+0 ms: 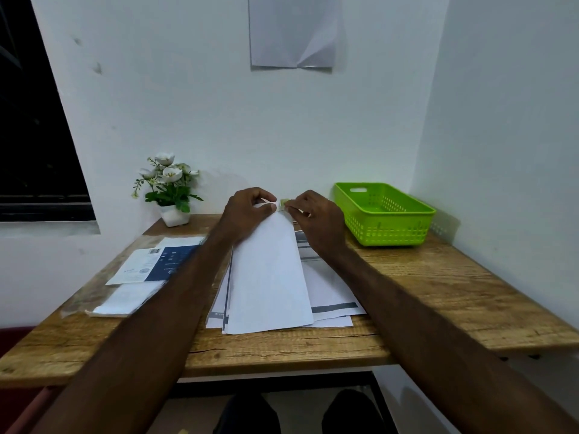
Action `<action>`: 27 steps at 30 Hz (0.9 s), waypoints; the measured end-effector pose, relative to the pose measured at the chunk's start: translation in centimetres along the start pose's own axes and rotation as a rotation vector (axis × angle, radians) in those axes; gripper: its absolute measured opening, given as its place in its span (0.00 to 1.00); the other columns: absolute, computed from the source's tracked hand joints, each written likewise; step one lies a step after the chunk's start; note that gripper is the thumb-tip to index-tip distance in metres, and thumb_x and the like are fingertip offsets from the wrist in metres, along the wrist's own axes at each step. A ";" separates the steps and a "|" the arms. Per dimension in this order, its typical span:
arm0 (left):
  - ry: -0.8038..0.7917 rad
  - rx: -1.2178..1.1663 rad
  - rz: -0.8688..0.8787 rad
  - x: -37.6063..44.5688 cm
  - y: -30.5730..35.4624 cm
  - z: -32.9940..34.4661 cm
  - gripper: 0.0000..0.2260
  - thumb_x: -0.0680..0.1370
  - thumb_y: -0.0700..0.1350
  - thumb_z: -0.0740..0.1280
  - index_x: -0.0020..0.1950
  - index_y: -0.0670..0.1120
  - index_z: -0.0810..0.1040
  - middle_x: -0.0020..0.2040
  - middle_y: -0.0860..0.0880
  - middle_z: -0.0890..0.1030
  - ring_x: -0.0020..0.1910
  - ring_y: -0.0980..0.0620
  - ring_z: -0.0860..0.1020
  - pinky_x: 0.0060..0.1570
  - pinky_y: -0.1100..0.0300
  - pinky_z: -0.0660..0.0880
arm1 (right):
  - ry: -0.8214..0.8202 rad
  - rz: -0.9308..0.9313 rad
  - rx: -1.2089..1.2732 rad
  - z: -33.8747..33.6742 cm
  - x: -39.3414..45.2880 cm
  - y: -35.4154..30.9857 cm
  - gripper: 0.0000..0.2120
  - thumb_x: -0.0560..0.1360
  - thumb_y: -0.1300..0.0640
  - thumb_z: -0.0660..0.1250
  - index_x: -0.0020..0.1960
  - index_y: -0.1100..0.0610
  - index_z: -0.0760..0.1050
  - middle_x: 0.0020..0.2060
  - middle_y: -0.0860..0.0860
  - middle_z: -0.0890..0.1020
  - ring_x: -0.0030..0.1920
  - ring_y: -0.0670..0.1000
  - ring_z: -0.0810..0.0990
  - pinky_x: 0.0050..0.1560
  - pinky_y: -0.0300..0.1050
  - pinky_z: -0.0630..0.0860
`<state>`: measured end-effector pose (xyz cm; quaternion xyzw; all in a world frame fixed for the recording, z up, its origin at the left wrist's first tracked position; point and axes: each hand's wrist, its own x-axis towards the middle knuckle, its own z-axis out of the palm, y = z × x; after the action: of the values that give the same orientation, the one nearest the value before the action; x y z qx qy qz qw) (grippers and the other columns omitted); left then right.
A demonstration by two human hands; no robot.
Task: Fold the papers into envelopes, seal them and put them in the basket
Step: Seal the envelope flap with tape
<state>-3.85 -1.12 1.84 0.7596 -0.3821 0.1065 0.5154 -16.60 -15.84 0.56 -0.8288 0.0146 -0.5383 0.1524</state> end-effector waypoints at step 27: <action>0.000 -0.009 0.025 0.0 0.3 0.0 0.05 0.77 0.47 0.74 0.52 0.51 0.85 0.46 0.54 0.86 0.46 0.57 0.81 0.48 0.61 0.76 | -0.103 -0.012 -0.015 0.2 -0.3 -0.2 0.05 0.77 0.55 0.72 0.45 0.52 0.87 0.44 0.49 0.84 0.42 0.53 0.82 0.37 0.48 0.74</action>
<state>-4.08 -1.13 2.05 0.7525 -0.3918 0.1113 0.5176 -16.57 -15.60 0.29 -0.8566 0.0056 -0.4956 0.1435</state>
